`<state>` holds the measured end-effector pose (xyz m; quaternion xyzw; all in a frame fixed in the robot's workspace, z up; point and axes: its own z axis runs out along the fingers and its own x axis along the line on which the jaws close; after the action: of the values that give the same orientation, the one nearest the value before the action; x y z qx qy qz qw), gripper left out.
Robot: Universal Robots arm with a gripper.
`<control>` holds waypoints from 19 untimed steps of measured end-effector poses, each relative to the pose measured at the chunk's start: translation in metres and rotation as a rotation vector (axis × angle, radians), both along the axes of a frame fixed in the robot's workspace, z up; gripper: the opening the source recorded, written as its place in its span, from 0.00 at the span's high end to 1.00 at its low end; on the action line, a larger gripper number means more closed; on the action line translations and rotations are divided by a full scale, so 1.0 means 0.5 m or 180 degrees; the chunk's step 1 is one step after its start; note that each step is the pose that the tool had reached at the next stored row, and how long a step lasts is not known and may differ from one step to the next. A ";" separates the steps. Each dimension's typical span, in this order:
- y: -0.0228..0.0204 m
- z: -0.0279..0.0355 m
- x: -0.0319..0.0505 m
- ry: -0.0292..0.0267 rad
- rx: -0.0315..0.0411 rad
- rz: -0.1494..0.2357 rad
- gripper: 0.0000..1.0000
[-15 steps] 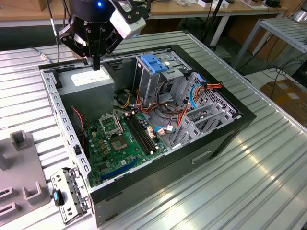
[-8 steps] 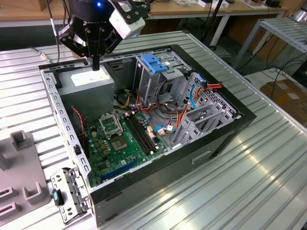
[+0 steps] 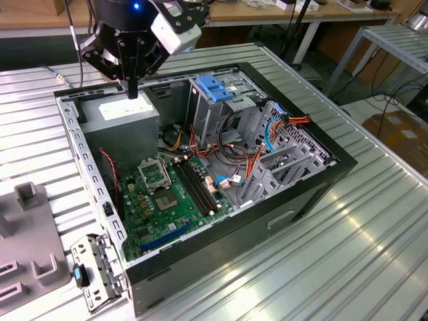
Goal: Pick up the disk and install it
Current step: 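Reach for the disk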
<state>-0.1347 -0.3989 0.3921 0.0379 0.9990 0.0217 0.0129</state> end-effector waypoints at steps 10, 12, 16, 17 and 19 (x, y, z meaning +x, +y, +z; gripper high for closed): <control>0.0001 0.000 -0.010 0.0000 0.0000 0.0000 0.89; 0.0000 0.000 -0.012 0.0000 0.0000 0.0000 0.89; 0.0000 0.000 -0.015 0.0001 0.0000 0.0001 0.89; 0.0000 0.000 -0.016 0.0002 0.0000 0.0001 0.89; 0.0000 0.000 -0.018 0.0002 0.0000 0.0000 0.89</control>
<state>-0.1438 -0.3989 0.3919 0.0379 0.9990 0.0217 0.0126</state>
